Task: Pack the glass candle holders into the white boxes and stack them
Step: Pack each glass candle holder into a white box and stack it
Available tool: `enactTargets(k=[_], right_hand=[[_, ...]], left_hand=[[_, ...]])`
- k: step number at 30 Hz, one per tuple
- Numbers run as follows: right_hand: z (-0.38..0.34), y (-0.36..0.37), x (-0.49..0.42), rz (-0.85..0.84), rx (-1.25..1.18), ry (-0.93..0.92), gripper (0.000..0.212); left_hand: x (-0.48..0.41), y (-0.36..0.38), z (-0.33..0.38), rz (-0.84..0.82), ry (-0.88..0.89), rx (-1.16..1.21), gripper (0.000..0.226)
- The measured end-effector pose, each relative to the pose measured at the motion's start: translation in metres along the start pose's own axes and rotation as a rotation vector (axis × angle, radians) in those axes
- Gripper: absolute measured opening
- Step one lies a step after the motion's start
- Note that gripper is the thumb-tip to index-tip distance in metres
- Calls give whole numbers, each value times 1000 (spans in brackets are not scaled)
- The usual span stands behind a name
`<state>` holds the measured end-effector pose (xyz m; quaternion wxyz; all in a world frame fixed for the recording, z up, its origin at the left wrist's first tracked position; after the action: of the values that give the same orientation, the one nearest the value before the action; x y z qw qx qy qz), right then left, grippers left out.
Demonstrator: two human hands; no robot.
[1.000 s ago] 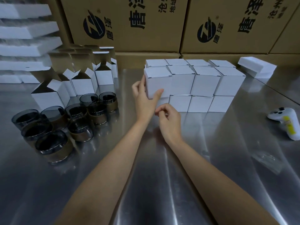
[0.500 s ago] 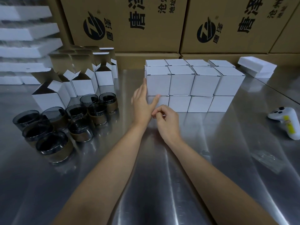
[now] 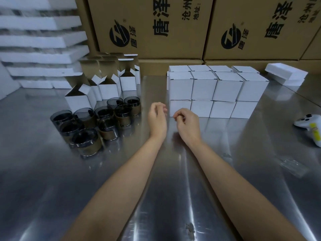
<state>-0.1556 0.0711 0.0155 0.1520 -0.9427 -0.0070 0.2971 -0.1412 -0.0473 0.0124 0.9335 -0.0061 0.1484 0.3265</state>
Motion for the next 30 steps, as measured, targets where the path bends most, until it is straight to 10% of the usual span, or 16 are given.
enactTargets(k=[5,16,25,30], right_hand=[[-10,26,11,166,-449,364,31],[-1,35,11,-45,-326,367,34],[3,47,8,-89,-394,411,36],[0,45,9,-87,-396,407,37]], left_hand=[[17,5,-4,-225,-67,-46,35],[12,2,-1,-229,-8,-305,33],[-83,-91,75,159,141,-854,24],[-139,-150,79,225,-98,-1268,49]])
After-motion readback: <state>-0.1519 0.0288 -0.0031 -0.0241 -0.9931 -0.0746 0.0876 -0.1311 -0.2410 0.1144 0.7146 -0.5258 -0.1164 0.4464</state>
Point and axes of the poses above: each hand's wrist, its own x-axis away from the middle knuckle, its own y-axis out of the palm, z = x × y, the point moved 4 cm from there along -x, towards the middle knuckle, and after that the axes turned 7 degrees about -x, right-handed, at the moved point
